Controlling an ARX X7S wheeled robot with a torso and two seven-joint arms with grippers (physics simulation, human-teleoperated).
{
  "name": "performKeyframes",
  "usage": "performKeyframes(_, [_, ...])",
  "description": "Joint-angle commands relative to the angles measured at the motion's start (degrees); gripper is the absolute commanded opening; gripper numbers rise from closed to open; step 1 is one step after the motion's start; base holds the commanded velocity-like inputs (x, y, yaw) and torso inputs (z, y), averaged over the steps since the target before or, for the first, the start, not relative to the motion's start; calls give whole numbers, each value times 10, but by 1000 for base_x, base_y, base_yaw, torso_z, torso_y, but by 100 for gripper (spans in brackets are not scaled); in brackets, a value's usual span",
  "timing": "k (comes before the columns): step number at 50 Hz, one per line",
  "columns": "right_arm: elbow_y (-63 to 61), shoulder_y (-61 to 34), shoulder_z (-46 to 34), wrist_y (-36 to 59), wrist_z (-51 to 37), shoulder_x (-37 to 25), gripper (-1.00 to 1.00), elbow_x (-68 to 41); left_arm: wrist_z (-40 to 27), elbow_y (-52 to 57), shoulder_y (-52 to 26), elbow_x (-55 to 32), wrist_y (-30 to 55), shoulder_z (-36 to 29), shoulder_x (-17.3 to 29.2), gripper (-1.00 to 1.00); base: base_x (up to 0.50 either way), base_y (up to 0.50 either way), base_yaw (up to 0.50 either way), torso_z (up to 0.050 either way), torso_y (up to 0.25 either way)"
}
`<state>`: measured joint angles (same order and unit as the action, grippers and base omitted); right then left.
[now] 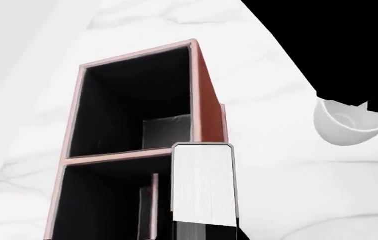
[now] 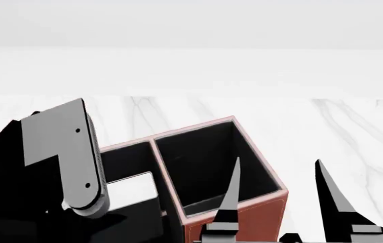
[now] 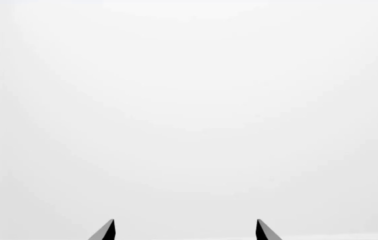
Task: Pick up the book and place it in the front compartment of the caddy.
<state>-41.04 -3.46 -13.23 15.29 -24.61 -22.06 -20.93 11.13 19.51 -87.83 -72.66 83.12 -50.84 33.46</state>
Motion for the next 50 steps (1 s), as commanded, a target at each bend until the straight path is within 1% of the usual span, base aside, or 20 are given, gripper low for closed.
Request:
performKeyframes(1, [0,0,1,-2,-2,-2,100,-3,81,-69,-87,82,-30,-44,-12,-100,0,0,0,0,0])
performKeyframes(12, [3,1,3,-6,-3,-3,100,-5,132,-112,-116,138,-61,-98,-23,-100,0,0,0,0,1])
performKeyframes(20, [4,1,3,-6,-4,-5,100,-7,183,-184,-155,191,-92,-144,-49,-100,0,0,0,0,1])
performKeyframes(24, [5,1,3,-7,-5,-5,100,-8,197,-208,-162,212,-112,-159,-57,-100,0,0,0,4,3])
performKeyframes(29, [4,0,4,-7,-6,-5,100,-11,199,-258,-154,226,-138,-155,-73,-100,0,0,0,0,0])
performKeyframes(30, [2,1,6,-7,-6,-6,100,-12,187,-274,-147,226,-144,-143,-78,-100,0,0,0,0,0])
performKeyframes(31, [1,0,7,-6,-7,-7,100,-13,193,-279,-148,232,-149,-150,-79,-100,0,0,0,0,0])
performKeyframes(38, [3,1,7,-9,-8,-7,100,-13,194,-283,-128,238,-169,-155,-73,-100,0,0,0,0,1])
performKeyframes(46, [7,1,6,-11,-9,-7,100,-13,191,-311,-95,266,-229,-160,-72,-100,0,0,0,0,1])
performKeyframes(50, [7,2,7,-12,-10,-8,100,-14,195,-314,-80,271,-242,-167,-70,-100,0,0,0,0,3])
